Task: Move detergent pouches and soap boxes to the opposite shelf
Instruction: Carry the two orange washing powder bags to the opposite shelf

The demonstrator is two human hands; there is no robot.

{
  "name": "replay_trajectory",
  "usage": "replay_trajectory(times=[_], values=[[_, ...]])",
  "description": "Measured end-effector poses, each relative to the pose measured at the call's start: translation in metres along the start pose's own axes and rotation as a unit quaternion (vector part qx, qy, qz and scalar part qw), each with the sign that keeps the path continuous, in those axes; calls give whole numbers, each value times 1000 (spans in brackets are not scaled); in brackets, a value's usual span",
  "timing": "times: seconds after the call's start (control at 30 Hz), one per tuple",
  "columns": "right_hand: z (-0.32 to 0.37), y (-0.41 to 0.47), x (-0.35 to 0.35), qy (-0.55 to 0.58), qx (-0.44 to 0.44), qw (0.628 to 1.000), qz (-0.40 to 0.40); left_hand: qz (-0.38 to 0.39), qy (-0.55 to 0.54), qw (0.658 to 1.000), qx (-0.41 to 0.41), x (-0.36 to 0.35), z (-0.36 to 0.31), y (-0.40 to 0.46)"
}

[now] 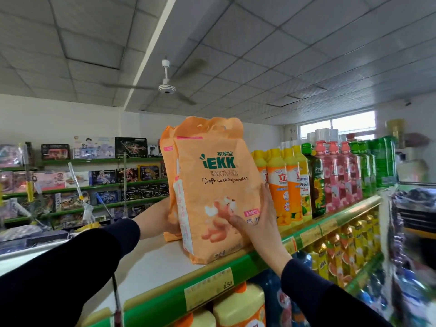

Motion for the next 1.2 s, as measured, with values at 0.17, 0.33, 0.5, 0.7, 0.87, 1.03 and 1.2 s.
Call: replay_trajectory(times=[0.17, 0.33, 0.5, 0.7, 0.87, 1.03, 1.2], values=[[-14, 3, 4, 20, -33, 999, 30, -35, 45, 998, 4, -4, 2, 5], [-18, 10, 2, -16, -41, 999, 30, -54, 101, 993, -9, -7, 0, 7], [-20, 11, 5, -23, -49, 998, 45, -61, 122, 991, -11, -11, -1, 7], [-13, 14, 11, 90, -62, 994, 30, -38, -201, 979, 15, 12, -6, 6], [1, 27, 12, 109, -92, 990, 18, -128, -372, 914, 101, 23, -20, 1], [2, 36, 13, 126, -123, 984, -8, -176, -445, 870, 114, 20, -44, -11], [-7, 41, 11, 139, -153, 978, -18, -217, -401, 887, 79, 5, -62, -19]])
Point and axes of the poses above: each hand's wrist, its own y-axis towards the middle knuckle, its own x-axis out of the back of the hand, z = x × y, the point moved 3 cm from there along y, towards the middle knuckle, and after that the axes turned 10 degrees about y, right-handed, at the moved point
